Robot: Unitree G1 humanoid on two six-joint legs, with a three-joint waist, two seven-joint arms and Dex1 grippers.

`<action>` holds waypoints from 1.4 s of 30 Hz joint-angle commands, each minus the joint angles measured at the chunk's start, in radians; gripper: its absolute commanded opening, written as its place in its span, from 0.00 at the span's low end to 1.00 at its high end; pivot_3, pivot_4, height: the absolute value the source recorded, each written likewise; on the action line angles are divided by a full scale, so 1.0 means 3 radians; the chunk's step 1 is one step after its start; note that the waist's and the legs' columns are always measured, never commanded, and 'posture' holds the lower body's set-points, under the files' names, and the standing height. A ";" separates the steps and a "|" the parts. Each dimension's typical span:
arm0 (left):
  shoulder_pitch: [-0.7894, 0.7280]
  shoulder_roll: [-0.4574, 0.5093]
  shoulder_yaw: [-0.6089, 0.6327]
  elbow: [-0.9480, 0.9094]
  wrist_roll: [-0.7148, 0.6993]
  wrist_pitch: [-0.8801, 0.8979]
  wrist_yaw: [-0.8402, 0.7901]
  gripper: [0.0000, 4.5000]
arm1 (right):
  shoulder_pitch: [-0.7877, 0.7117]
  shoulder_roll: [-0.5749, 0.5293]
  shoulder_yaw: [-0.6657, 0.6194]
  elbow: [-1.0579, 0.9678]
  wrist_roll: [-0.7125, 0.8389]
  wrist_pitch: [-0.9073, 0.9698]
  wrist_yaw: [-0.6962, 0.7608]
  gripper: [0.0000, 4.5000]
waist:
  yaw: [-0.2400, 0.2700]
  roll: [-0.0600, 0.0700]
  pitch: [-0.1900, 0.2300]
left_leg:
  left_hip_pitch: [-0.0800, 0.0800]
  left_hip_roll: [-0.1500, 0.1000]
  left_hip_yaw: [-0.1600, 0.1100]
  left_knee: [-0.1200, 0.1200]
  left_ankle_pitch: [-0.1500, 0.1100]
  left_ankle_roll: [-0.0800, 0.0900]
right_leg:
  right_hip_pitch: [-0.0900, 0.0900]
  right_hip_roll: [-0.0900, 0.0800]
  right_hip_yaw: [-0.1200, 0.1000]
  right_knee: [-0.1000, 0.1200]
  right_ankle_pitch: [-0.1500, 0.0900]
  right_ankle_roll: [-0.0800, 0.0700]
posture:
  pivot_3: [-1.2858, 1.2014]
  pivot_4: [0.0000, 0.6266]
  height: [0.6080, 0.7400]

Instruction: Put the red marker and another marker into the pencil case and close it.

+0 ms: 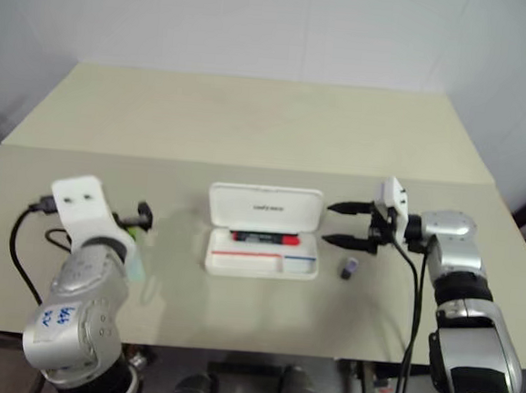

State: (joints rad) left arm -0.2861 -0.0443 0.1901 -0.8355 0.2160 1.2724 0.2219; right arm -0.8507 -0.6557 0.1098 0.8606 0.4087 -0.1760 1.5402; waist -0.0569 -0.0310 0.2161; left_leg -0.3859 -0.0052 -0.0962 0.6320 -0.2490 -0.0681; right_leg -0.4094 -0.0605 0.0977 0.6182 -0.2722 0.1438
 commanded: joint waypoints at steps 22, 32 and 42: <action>0.0503 0.0437 -0.0455 -0.0191 0.0085 -0.0249 -0.0357 1.00 | 0.0130 -0.0043 -0.0137 -0.0191 0.0035 -0.0037 0.0247 1.00 | 0.0002 0.0000 0.0000 | 0.0002 0.0000 0.0001 0.0002 0.0001 0.0001 | 0.0004 -0.0002 0.0000 -0.0002 0.0003 -0.0001 | 0.52 0.24 1.00; 0.0803 0.0110 -0.0330 -0.0158 0.0069 -0.0332 -0.0328 1.00 | 0.0100 -0.0040 -0.0141 -0.0171 0.0006 -0.0027 0.0247 1.00 | 0.0002 0.0000 0.0000 | 0.0002 0.0000 0.0002 0.0003 0.0001 0.0001 | 0.0004 -0.0002 0.0000 -0.0004 0.0002 -0.0003 | 0.52 0.24 1.00; 0.0793 -0.0078 -0.0107 0.0002 0.0021 -0.0368 -0.0325 1.00 | 0.0071 -0.0009 -0.0166 -0.0143 -0.0063 -0.0024 0.0247 1.00 | 0.0002 0.0000 0.0000 | 0.0002 0.0000 0.0002 0.0003 0.0001 0.0001 | 0.0004 -0.0002 0.0000 -0.0005 0.0002 -0.0004 | 0.52 0.24 1.00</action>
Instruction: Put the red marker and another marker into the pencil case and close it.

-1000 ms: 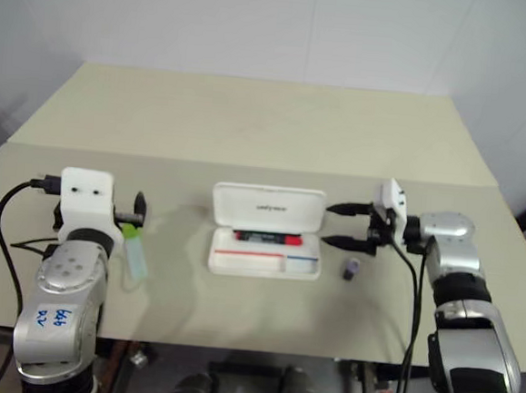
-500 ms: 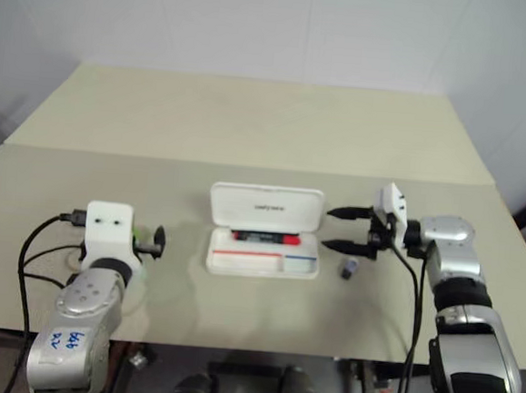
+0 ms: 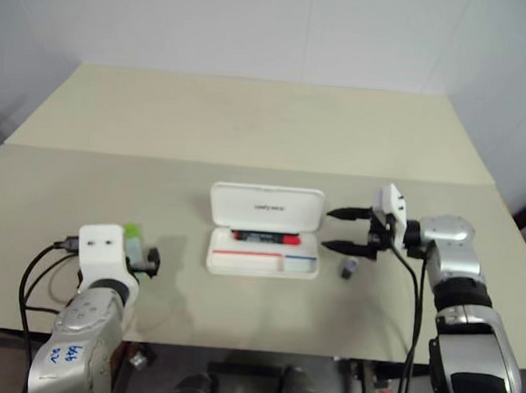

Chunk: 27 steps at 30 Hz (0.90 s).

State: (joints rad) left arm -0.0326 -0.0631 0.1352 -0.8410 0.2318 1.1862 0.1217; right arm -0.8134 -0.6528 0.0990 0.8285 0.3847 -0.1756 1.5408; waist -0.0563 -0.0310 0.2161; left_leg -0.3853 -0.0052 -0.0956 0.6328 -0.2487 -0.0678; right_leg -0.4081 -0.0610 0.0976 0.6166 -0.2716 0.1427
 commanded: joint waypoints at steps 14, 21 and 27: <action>-0.0312 -0.0003 0.0449 0.0400 -0.0377 -0.0281 -0.0092 0.91 | -0.0001 -0.0005 -0.0205 -0.0094 -0.0034 0.0001 0.0214 1.00 | 0.0002 0.0000 0.0000 | 0.0000 0.0000 0.0000 0.0000 0.0000 0.0000 | 0.0000 0.0000 0.0000 -0.0002 0.0000 0.0000 | 0.52 0.24 1.00; -0.0371 -0.0013 0.0437 0.0460 -0.0440 -0.0273 -0.0074 0.42 | 0.0016 0.0001 -0.0219 -0.0109 -0.0047 -0.0004 0.0181 1.00 | 0.0001 0.0000 0.0000 | 0.0000 0.0000 0.0000 0.0000 0.0000 0.0000 | 0.0000 0.0000 0.0000 -0.0002 0.0000 0.0001 | 0.52 0.24 1.00; -0.0547 0.0200 0.0464 0.0498 -0.0448 -0.0400 -0.0116 0.24 | 0.0007 0.0005 -0.0231 -0.0082 -0.0059 -0.0026 0.0162 1.00 | 0.0002 0.0000 0.0000 | 0.0000 0.0000 0.0000 0.0000 0.0000 0.0000 | 0.0000 0.0000 0.0000 -0.0002 0.0000 0.0001 | 0.52 0.24 1.00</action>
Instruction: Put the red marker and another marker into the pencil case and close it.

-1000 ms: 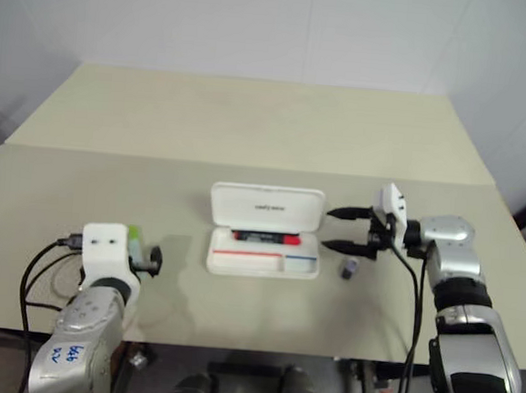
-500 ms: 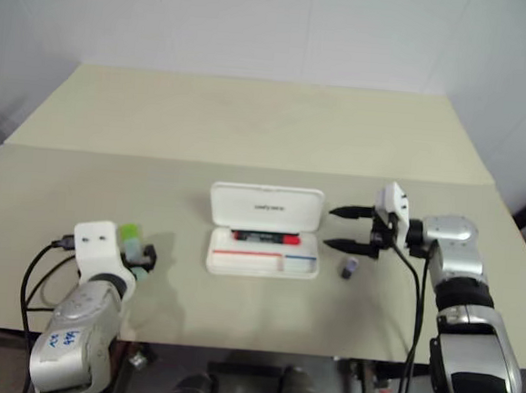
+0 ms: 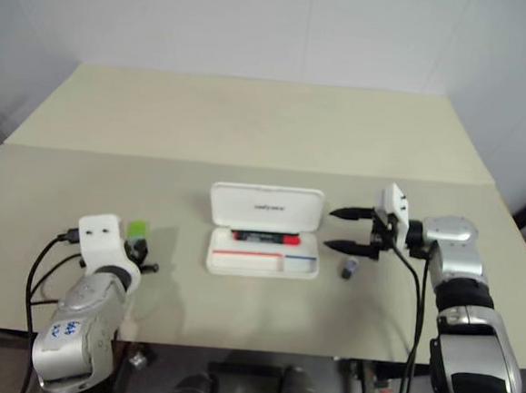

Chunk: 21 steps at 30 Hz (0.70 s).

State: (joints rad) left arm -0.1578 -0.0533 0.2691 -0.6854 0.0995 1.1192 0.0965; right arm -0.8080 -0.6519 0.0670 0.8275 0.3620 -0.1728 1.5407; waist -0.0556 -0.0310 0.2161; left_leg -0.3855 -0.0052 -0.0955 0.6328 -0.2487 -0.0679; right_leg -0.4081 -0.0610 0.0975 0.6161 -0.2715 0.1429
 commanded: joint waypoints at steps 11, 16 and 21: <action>-0.1033 0.1080 0.0400 0.0141 -0.0490 -0.0037 -0.0657 0.24 | 0.0010 -0.0015 -0.0238 -0.0092 0.0060 -0.0045 0.0241 1.00 | -0.0006 0.0000 0.0000 | -0.0001 0.0001 -0.0003 -0.0003 0.0001 -0.0001 | -0.0001 0.0000 -0.0003 0.0002 0.0000 0.0000 | 0.52 0.24 1.00; -0.1547 0.1582 0.0462 0.0369 -0.1083 0.0157 -0.1314 0.24 | 0.0010 -0.0023 -0.0268 -0.0085 0.0033 -0.0071 0.0194 1.00 | -0.0007 0.0000 0.0000 | -0.0001 0.0001 -0.0003 -0.0006 0.0001 -0.0002 | -0.0004 0.0000 -0.0003 0.0003 0.0001 0.0001 | 0.52 0.24 1.00; -0.1971 0.1935 0.0288 0.0580 -0.1627 0.0132 -0.1909 0.24 | 0.0027 0.0003 -0.0275 -0.0101 0.0024 -0.0083 0.0148 1.00 | -0.0005 0.0000 0.0000 | -0.0003 0.0001 -0.0003 -0.0009 0.0000 -0.0002 | -0.0004 -0.0001 -0.0004 0.0000 0.0000 0.0001 | 0.52 0.24 1.00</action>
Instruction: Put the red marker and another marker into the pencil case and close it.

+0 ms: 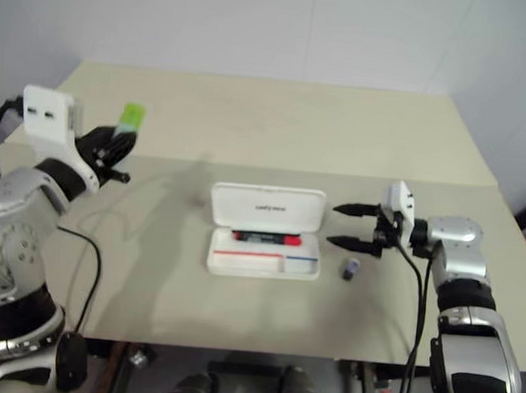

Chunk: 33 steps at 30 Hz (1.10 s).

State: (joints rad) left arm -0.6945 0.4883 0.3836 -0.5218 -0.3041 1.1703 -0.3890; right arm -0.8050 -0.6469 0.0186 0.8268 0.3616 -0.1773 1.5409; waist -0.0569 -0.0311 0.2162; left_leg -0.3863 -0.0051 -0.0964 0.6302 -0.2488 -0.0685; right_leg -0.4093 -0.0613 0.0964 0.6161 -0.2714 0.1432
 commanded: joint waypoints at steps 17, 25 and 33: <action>-0.0626 0.0293 -0.1311 -0.0002 -0.1364 0.0228 -0.1058 0.24 | 0.0349 -0.0074 -0.0268 -0.0485 0.0065 0.0006 0.0000 1.00 | -0.0010 0.0001 0.0000 | 0.0001 0.0001 0.0001 0.0002 -0.0001 -0.0001 | -0.0001 0.0001 0.0002 0.0004 -0.0001 0.0000 | 0.52 0.24 1.00; -0.0378 0.0338 -0.1824 -0.0018 -0.1255 0.0255 -0.0945 0.24 | 0.0475 -0.0182 -0.0336 -0.0564 0.0051 0.0002 0.0046 1.00 | -0.0010 0.0001 0.0000 | 0.0002 0.0001 0.0001 0.0000 0.0000 0.0000 | -0.0002 0.0002 0.0004 0.0004 -0.0001 -0.0001 | 0.52 0.24 1.00; -0.0257 0.0490 -0.2277 0.0173 -0.0947 0.0214 -0.0838 0.24 | 0.0543 -0.0206 -0.0327 -0.0571 0.0034 -0.0038 -0.0011 1.00 | -0.0006 0.0001 0.0000 | 0.0002 0.0000 0.0001 0.0003 0.0000 0.0000 | -0.0001 0.0002 0.0005 0.0004 -0.0001 -0.0001 | 0.52 0.24 1.00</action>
State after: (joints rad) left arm -0.7696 0.6170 -0.2798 -0.4870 -0.6285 1.2598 -0.6451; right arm -0.6469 -0.6975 -0.0500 0.6897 0.3627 -0.1748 1.5303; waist -0.0588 -0.0308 0.2163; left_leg -0.3856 -0.0050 -0.0960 0.6309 -0.2487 -0.0684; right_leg -0.4095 -0.0608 0.0979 0.6175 -0.2718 0.1429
